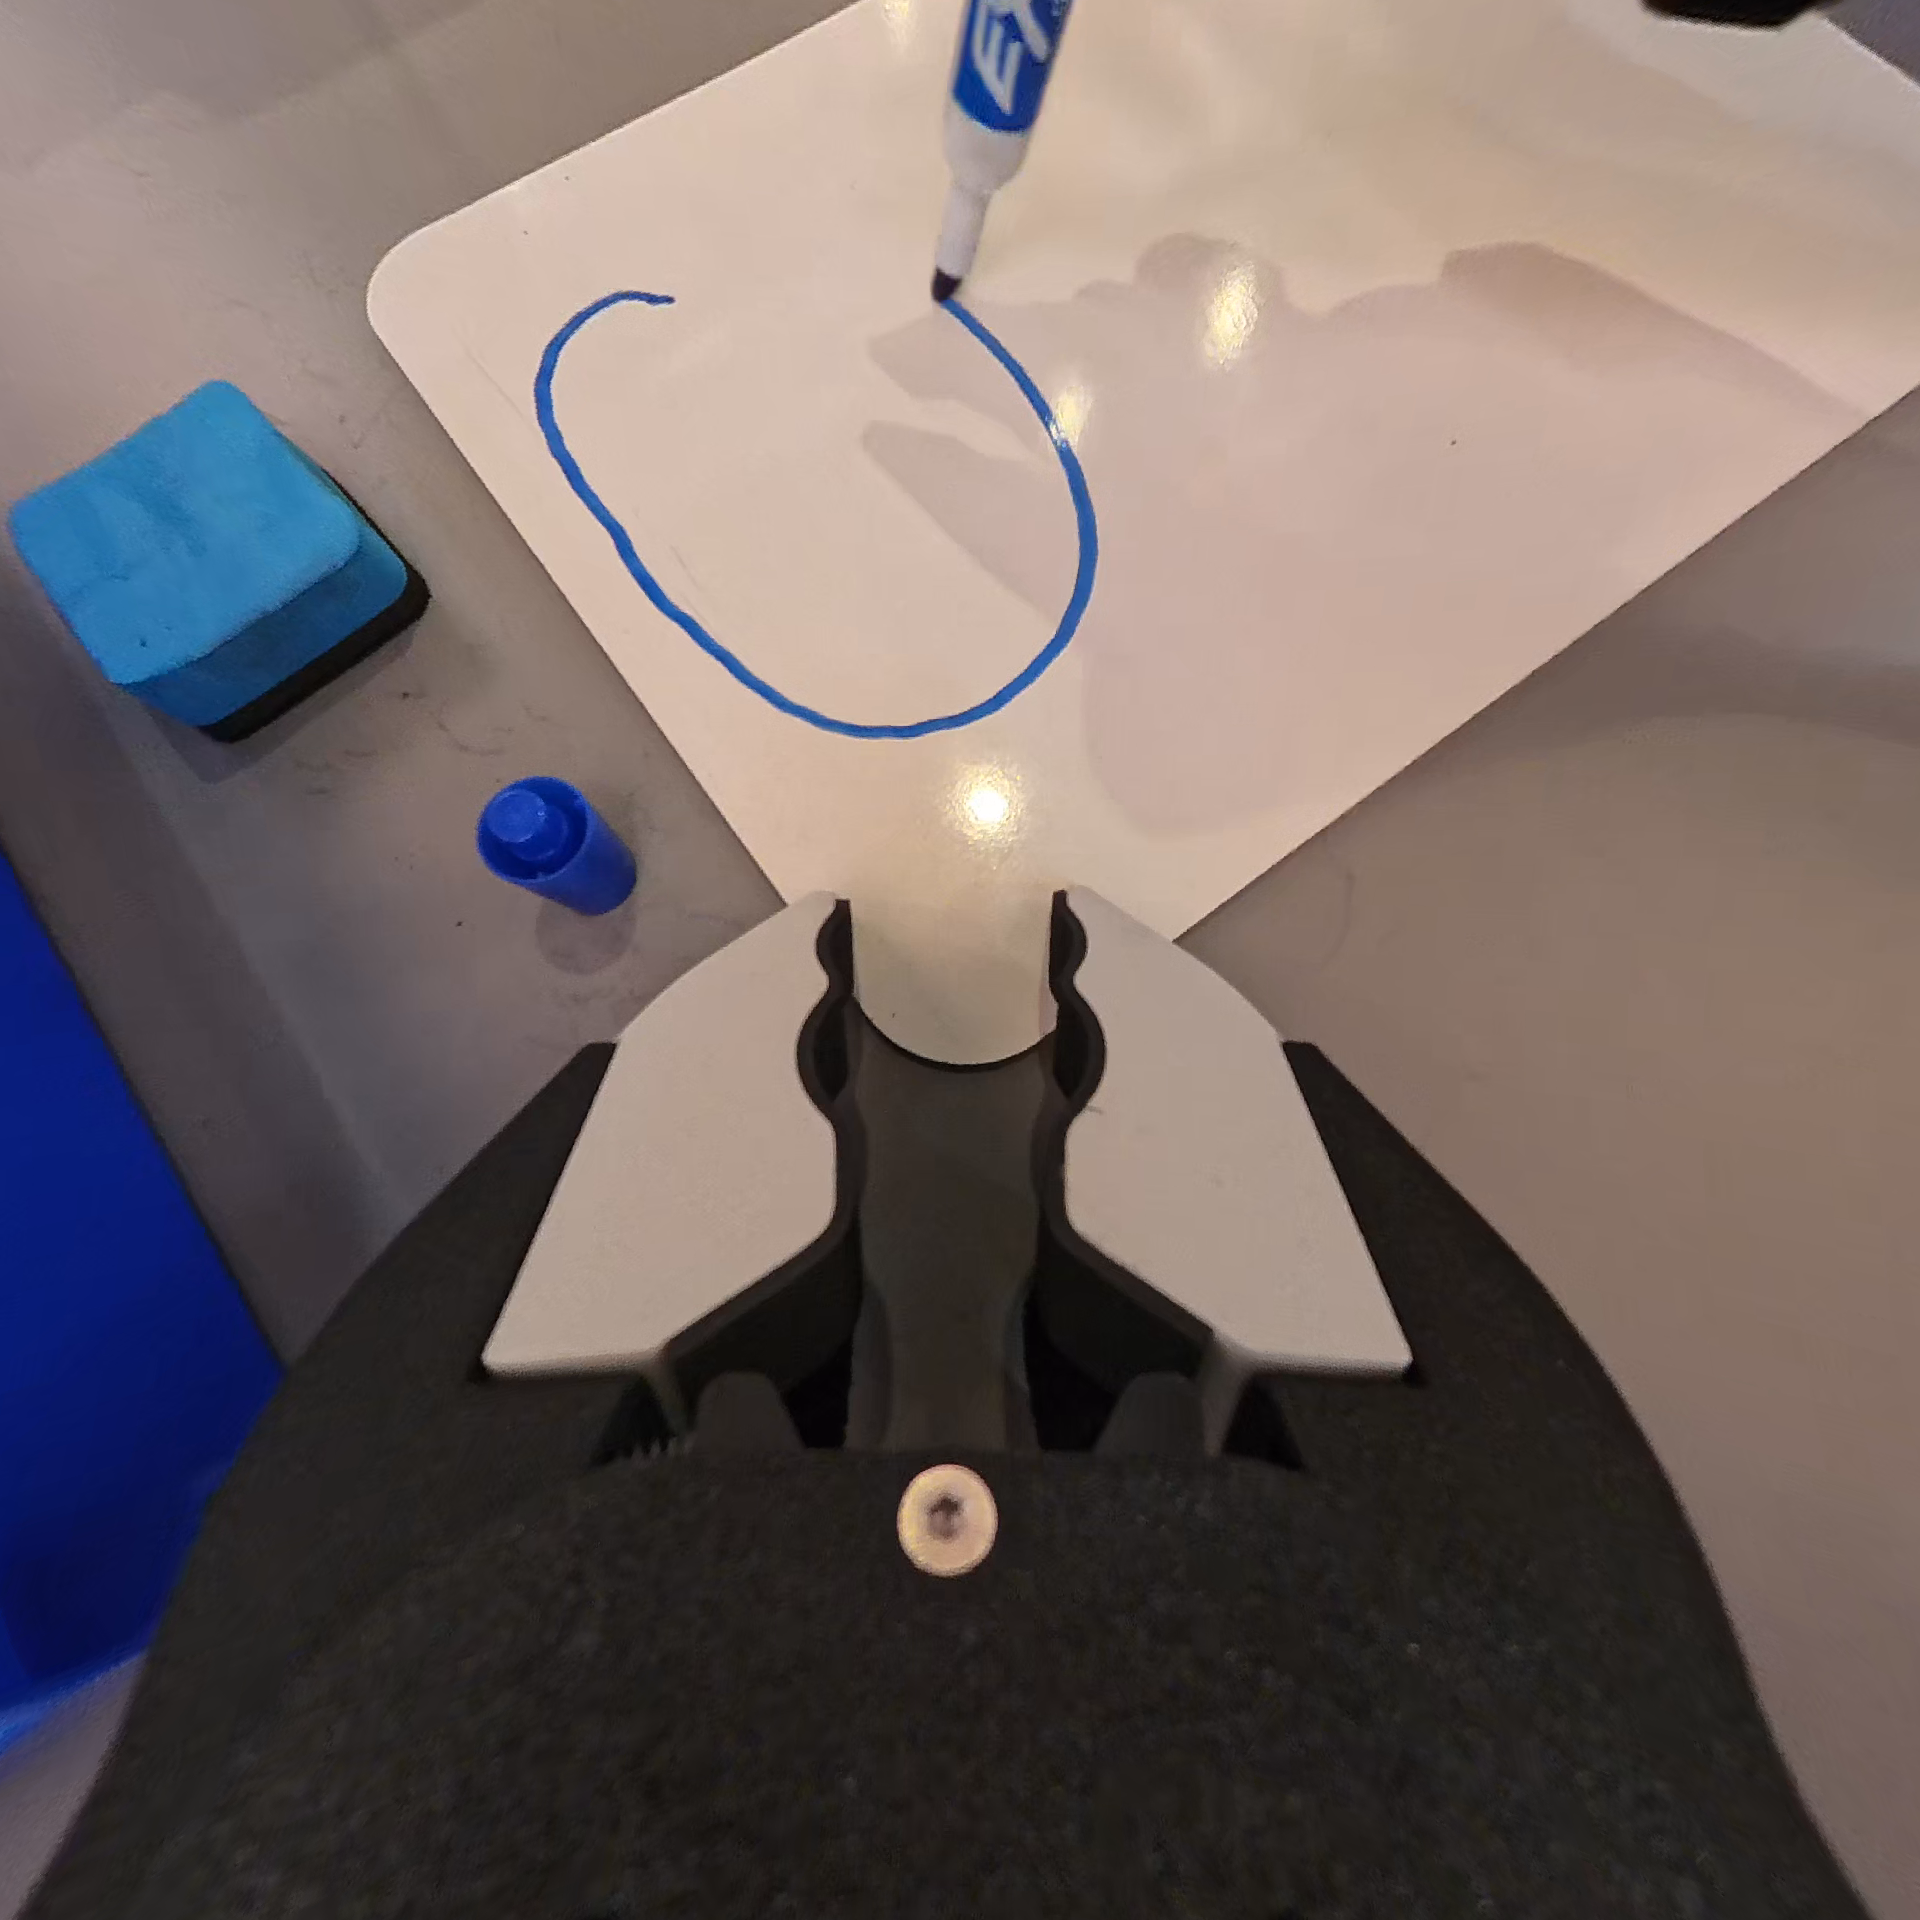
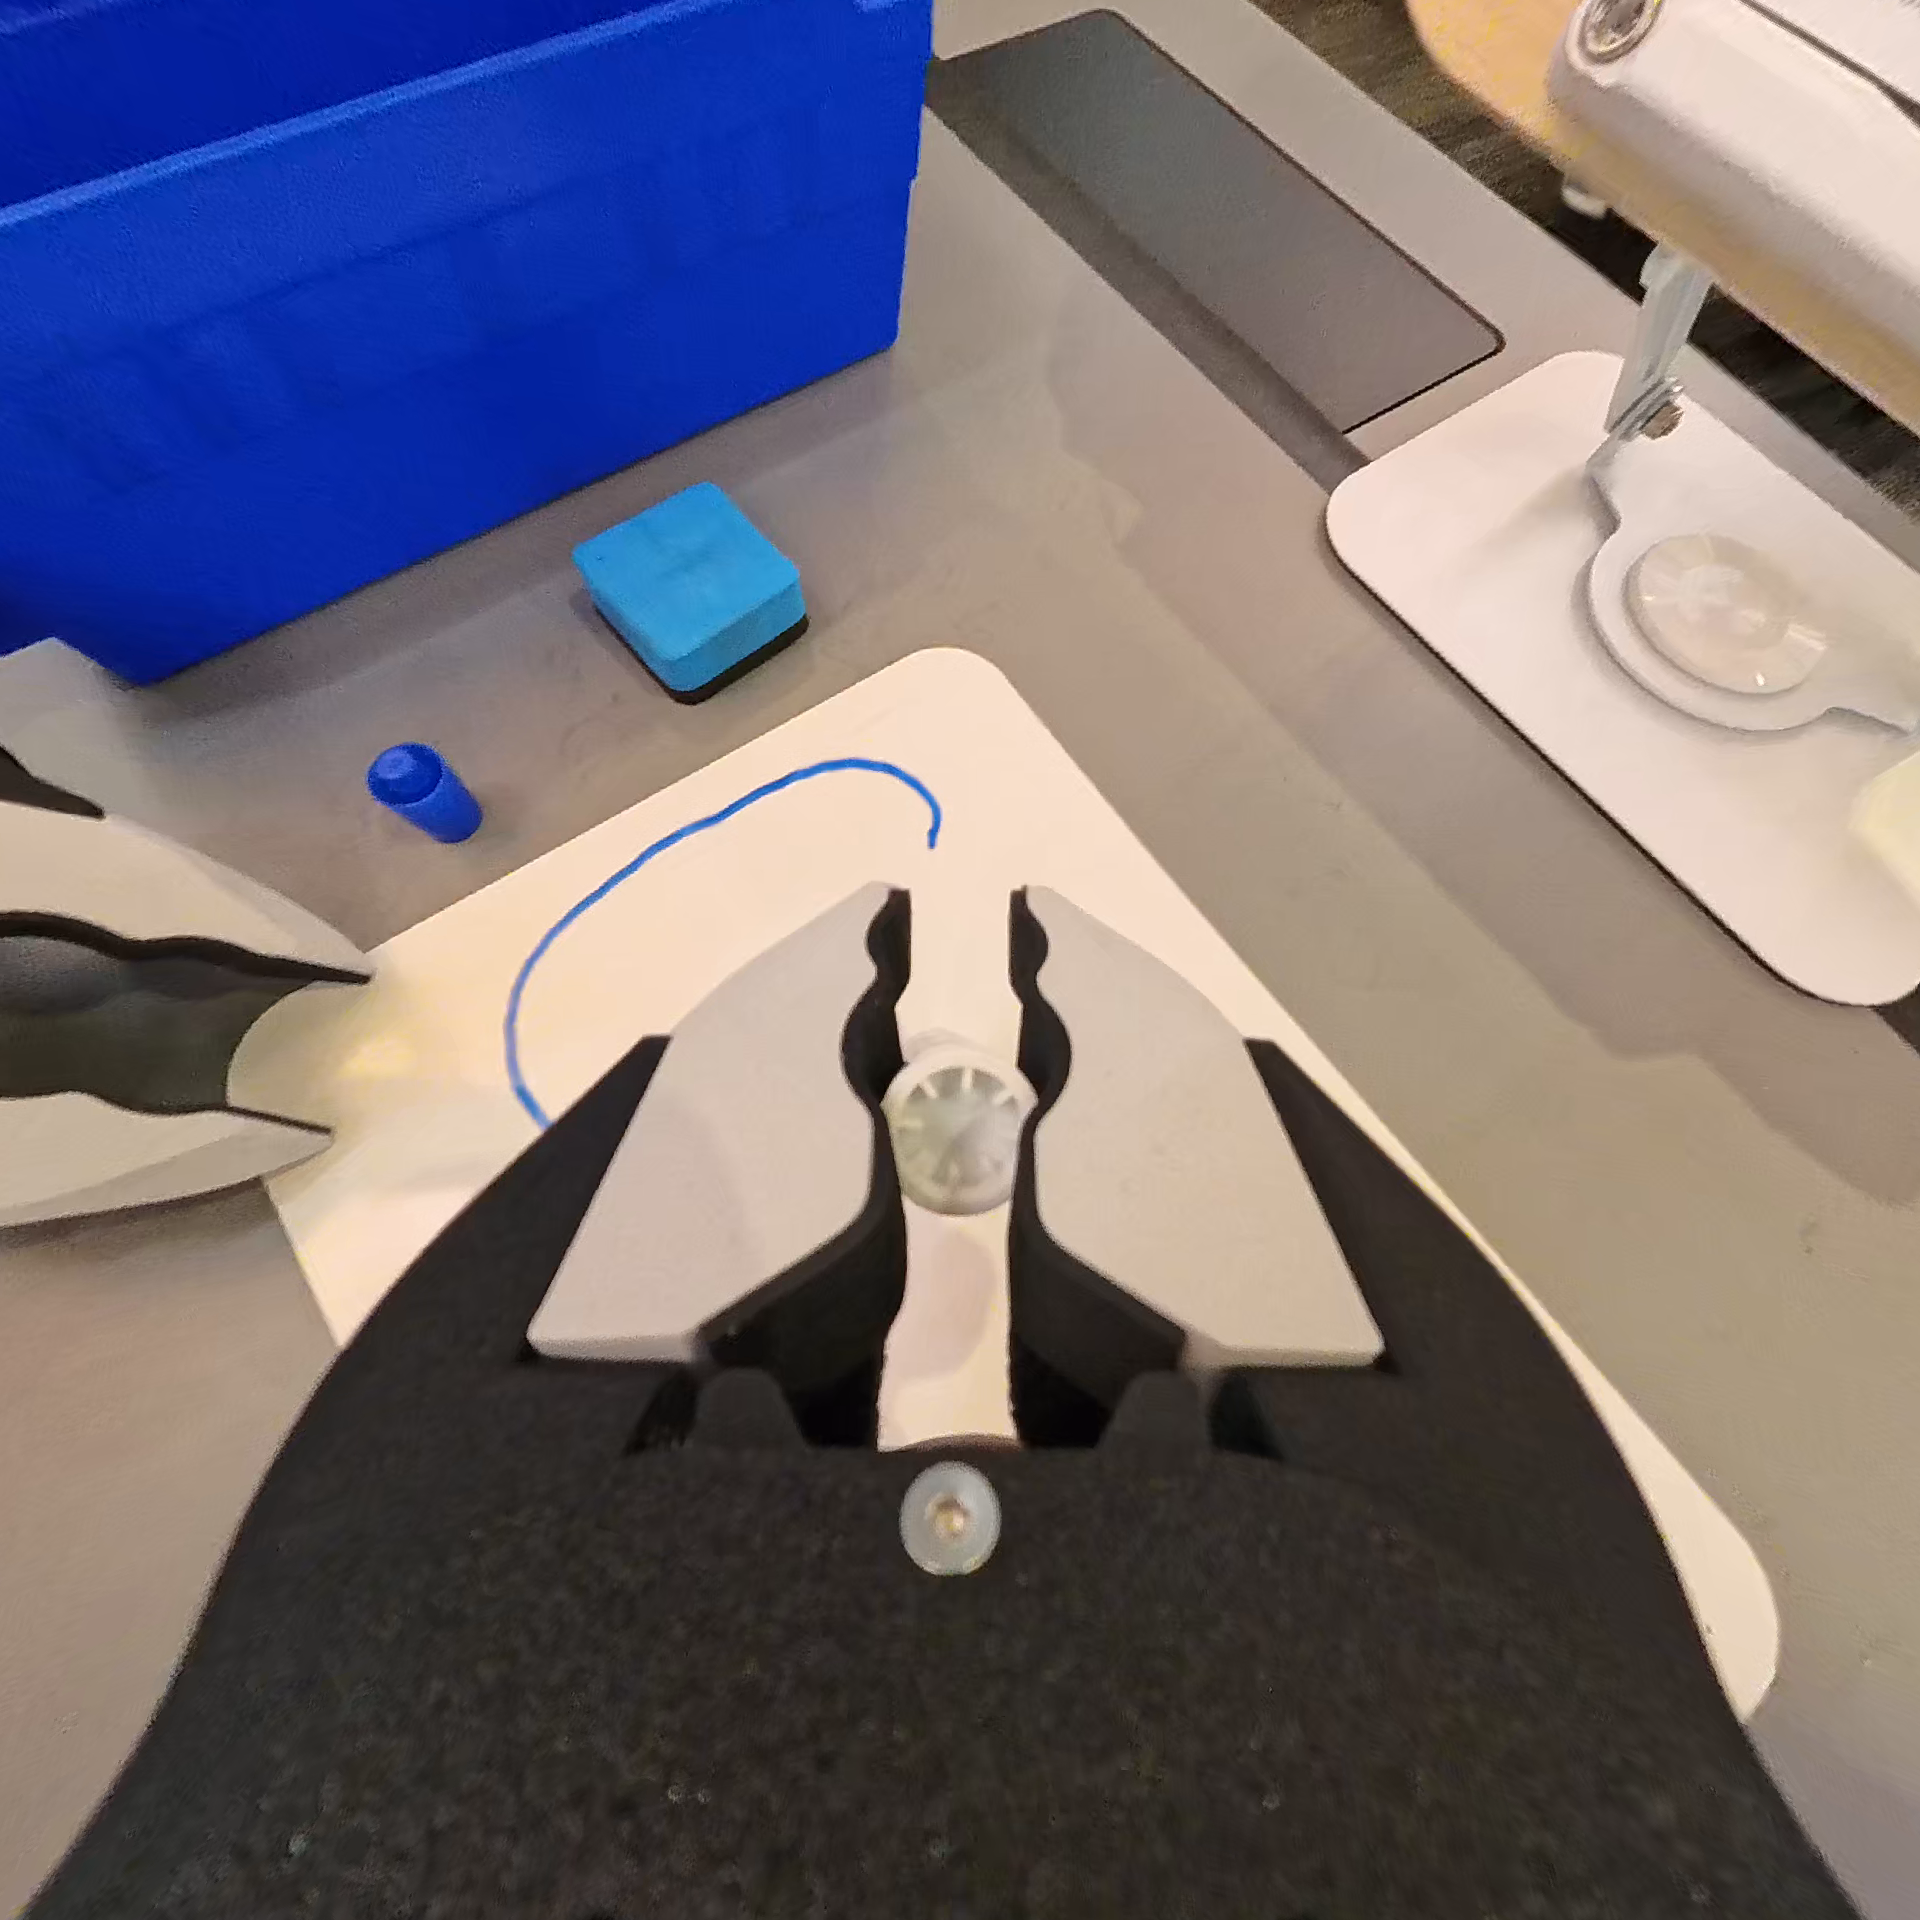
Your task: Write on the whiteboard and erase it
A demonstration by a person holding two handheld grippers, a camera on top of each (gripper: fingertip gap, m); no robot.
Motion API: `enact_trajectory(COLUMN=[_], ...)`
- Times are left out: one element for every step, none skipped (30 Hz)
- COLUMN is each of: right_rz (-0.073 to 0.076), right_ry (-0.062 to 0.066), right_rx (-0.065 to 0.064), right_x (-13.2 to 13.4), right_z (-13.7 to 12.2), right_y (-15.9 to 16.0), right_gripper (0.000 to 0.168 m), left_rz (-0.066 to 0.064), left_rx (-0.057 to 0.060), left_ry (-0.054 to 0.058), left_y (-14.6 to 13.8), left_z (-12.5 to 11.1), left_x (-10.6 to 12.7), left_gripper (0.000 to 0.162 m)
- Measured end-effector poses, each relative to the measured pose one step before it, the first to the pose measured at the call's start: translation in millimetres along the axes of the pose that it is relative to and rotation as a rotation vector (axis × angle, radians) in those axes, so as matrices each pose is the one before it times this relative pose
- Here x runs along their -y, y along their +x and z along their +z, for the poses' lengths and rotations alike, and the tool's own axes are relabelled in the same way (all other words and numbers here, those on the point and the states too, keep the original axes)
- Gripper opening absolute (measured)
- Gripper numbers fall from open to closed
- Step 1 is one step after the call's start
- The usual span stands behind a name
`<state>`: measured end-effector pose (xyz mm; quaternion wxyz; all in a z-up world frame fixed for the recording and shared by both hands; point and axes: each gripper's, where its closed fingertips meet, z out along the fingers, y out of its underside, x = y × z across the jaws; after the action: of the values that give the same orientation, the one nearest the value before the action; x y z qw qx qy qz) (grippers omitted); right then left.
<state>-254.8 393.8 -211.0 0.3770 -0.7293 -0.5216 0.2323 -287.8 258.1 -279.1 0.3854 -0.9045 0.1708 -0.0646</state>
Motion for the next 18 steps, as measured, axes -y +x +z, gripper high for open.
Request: enact_trajectory(right_rz=[0.0026, 0.0037, 0.0037, 0.0019, 0.0016, 0.0015, 0.0012, 0.0024, 0.0015, -0.0005, -0.0011, -0.0006, -0.001, -0.0011, -0.0021, -0.0038, -0.0036, -0.0035], right_ry=[0.0032, 0.0035, 0.0044, 0.0044, 0.0042, 0.0037, 0.0033, 0.0033, 0.0026, 0.0019, 0.0012, 0.0008, 0.0001, -0.0003, -0.0003, -0.0008, -0.001, -0.0009], right_rx=[0.0013, 0.0016, 0.0003, -0.0003, 0.0014, 0.0019, 0.001, 0.0035, 0.0037, 0.0018, 0.0036, 0.0047, 0.0043, 0.0049, 0.0052, 0.0046, 0.0053, 0.006], right_x=[1.72, 1.75, 1.88, 1.91, 1.97, 1.89, 1.93, 2.01, 1.84, 2.04, 1.95, 2.02, 2.1, 2.05, 2.22, 2.12, 2.1, 2.15], right_z=[2.18, 2.36, 2.58, 2.6, 2.71, 2.65, 2.75, 2.69, 2.69, 2.71, 2.82, 2.8, 2.98, 2.94, 2.99, 3.06, 3.03, 2.9], right_y=[2.5, 2.44, 2.35, 2.32, 1.95, 1.59, 1.57, 1.16, 0.87, 1.08, 0.64, 0.44, 0.43, 0.07, -0.36, -0.59, -0.99, -1.34], right_gripper=[0.018, 0.018, 0.018, 0.018, 0.018, 0.018, 0.018, 0.018, 0.018, 0.018, 0.018, 0.018, 0.018, 0.018, 0.018, 0.018, 0.018, 0.018], left_rz=[0.0, 0.0, 0.0003, 0.0005, 0.0005, 0.0001, 0.0, 0.0001, 0.0, -0.0001, 0.0001, 0.0001, 0.0, -0.0003, -0.0002, 0.0001, 0.0, 0.0], left_rx=[-0.0001, -0.0006, -0.0006, -0.0005, -0.0002, -0.0001, 0.0, 0.0001, 0.0, 0.0, 0.0001, 0.0001, -0.0001, -0.0004, -0.0003, 0.0001, -0.0001, -0.0009], left_ry=[0.0, 0.0001, -0.0001, 0.0, 0.0, 0.0, 0.0, 0.0, 0.0, -0.0001, 0.0, 0.0001, 0.0, -0.0001, 0.0, 0.0, 0.0, 0.0], left_y=[0.02, 0.04, 0.06, 0.09, 0.09, 0.09, 0.03, -0.02, 0.01, 0.01, -0.02, -0.02, 0.01, 0.07, 0.06, -0.02, 0.02, 0.08], left_z=[0.0, 0.07, 0.0, 0.09, 0.03, 0.03, -0.07, 0.0, 0.0, 0.0, 0.0, 0.0, 0.0, 0.0, 0.0, 0.0, -0.07, 0.07], left_x=[0.0, 0.07, -0.01, 0.09, 0.03, 0.03, -0.06, 0.0, 0.0, -0.01, 0.0, 0.01, 0.0, -0.01, 0.0, 0.0, 0.07, 0.07], left_gripper=[0.036, 0.036, 0.036, 0.036, 0.036, 0.036, 0.036, 0.036, 0.036, 0.036, 0.036, 0.036, 0.036, 0.036, 0.036, 0.036, 0.036, 0.036])
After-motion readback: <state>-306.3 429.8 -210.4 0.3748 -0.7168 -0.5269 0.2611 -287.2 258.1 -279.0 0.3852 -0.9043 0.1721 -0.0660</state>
